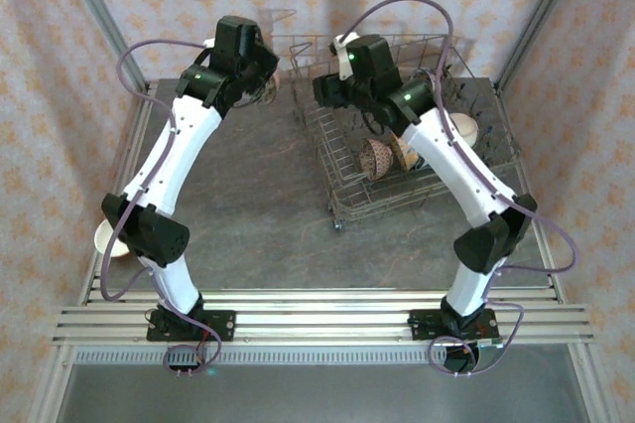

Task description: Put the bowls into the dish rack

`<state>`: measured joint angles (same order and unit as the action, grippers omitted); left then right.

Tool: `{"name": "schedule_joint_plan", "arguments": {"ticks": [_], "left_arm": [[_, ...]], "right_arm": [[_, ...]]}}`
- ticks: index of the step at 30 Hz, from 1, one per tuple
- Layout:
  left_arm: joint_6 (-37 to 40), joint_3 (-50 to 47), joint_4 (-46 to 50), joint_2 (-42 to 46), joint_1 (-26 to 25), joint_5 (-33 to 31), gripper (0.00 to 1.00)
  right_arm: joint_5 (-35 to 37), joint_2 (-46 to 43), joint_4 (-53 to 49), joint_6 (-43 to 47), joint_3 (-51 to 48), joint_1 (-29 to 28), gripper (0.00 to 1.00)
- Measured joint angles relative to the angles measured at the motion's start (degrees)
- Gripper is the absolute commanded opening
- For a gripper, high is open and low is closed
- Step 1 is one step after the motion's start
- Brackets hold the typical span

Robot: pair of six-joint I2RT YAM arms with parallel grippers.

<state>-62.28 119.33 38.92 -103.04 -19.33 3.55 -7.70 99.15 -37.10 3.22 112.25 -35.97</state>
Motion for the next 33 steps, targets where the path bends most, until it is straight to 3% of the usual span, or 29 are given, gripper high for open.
{"name": "schedule_joint_plan", "arguments": {"ticks": [4, 11, 22, 25, 30, 33], "left_arm": [[-4.0, 3.1, -3.2, -2.0, -3.0, -1.7, 0.00], [-8.5, 6.2, -3.4, -5.1, -5.3, -2.5, 0.00], [-11.5, 8.2, -3.2, -5.9, -5.6, -2.3, 0.00], [-11.9, 8.2, -3.1, -5.9, -5.8, -2.1, 0.00], [-12.3, 8.2, -2.7, -5.9, -6.2, -1.3, 0.00], [-13.0, 8.1, -2.6, -5.9, -6.2, -1.0, 0.09]], "right_arm": [[-0.3, -2.7, 9.4, -0.6, -7.3, -3.7, 0.63], [6.8, -2.5, 22.6, -2.1, -13.5, -6.0, 0.58], [19.5, 2.6, 31.0, -2.0, -14.0, -6.2, 0.43], [21.2, 3.4, 33.0, -1.7, -14.3, -6.5, 0.36], [25.1, 3.4, 39.6, -1.0, -18.1, -7.6, 0.16], [28.4, 3.4, 40.9, -1.3, -18.5, -8.3, 0.08]]}}
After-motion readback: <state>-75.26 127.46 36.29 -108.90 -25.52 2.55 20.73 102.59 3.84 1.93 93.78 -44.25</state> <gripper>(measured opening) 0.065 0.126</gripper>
